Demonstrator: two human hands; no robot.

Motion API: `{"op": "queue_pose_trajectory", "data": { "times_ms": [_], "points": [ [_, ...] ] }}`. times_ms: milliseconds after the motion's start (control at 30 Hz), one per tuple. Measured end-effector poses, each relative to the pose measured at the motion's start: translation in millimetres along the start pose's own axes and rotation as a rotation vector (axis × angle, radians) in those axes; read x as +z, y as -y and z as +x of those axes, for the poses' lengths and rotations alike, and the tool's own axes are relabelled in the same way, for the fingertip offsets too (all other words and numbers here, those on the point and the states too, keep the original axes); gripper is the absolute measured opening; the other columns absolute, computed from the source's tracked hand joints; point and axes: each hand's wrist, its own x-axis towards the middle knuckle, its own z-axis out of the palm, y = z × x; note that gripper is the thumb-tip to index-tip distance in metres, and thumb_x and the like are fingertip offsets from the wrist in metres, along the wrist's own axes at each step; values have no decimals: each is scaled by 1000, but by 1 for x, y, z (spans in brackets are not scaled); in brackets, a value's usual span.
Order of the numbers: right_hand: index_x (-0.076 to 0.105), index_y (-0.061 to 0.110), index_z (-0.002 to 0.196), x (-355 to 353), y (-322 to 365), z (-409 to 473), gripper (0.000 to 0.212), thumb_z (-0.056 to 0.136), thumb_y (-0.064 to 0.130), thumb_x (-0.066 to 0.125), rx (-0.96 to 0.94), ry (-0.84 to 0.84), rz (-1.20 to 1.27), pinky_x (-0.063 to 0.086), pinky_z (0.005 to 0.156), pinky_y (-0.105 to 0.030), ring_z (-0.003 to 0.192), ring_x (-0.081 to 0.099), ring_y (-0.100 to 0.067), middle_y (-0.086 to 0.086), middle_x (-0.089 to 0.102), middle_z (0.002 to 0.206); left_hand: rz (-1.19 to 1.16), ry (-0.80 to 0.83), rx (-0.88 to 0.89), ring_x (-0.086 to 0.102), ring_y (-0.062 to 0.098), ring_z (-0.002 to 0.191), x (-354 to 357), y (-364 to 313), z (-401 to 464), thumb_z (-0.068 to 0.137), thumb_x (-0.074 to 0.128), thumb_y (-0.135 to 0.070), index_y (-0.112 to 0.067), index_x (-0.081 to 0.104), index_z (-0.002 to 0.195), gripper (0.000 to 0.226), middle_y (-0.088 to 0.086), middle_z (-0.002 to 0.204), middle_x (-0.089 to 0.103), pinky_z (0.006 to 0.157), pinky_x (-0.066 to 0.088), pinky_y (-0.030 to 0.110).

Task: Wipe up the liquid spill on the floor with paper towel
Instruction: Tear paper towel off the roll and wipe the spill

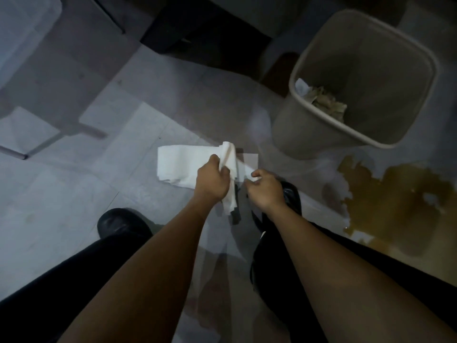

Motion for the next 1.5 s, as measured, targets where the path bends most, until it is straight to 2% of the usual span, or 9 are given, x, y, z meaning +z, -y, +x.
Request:
{"op": "queue_pose_trajectory", "data": {
  "times_ms": [167,300,533,800,1000,1100,1200,1333,1500],
  "points": [
    [50,18,137,-19,3,8,43,95,24,58,51,-55,28,51,98,-36,113,62,-30,-13,63,129,-160,-9,-36,54,25,86,7,-19,-9,104,48,-25,-5,53,105,21,6,95,56,76,43,35],
    [51,19,133,-31,5,-4,37,97,21,57,14,-51,4,45,79,-28,103,64,-26,-11,67,118,-195,-18,-93,50,23,89,-2,-33,-20,104,47,-24,-9,50,105,15,8,102,58,76,37,33],
    [55,15,128,-42,19,-30,30,98,16,56,-8,-100,4,42,78,-24,94,59,-19,-5,65,111,-220,-29,-129,57,34,106,-21,-72,-40,103,46,-22,-6,52,123,26,17,117,61,79,37,33],
    [63,11,114,-48,35,-68,22,94,10,54,-131,-106,-130,52,79,-30,90,60,-19,-7,66,101,-317,-35,-283,61,36,107,-33,-111,-68,93,63,-19,-12,50,123,34,7,97,47,77,43,37],
    [48,13,70,-69,13,-75,25,93,3,49,47,-162,501,45,53,-22,53,48,-11,-2,45,65,-237,-35,-211,60,34,113,-24,-144,-80,97,61,-17,-16,51,127,32,13,120,59,85,49,40],
    [52,12,78,-82,0,-74,20,94,1,47,67,-160,228,43,57,-22,63,47,-12,-2,47,73,-208,-1,-211,61,33,114,-10,-155,-82,94,63,-16,-16,54,123,30,11,122,61,81,47,39],
    [61,11,110,-96,-33,-67,15,97,11,54,55,-145,-67,47,75,-26,89,58,-18,-2,61,101,-138,39,-191,60,33,118,7,-157,-81,93,66,-21,-14,54,132,41,12,128,61,91,49,40],
    [59,15,128,-108,-77,-56,34,95,23,61,100,-113,38,51,88,-28,107,65,-27,-8,67,120,-101,122,-146,59,36,120,36,-150,-73,99,55,-39,-14,61,129,40,14,131,63,102,47,39],
    [55,13,134,-122,-131,-45,47,94,34,66,161,-146,12,44,91,-25,119,58,-30,-10,61,131,-228,239,-144,63,37,101,67,-152,-68,87,58,-34,-18,61,89,17,15,107,65,92,57,53]
  ]
}}
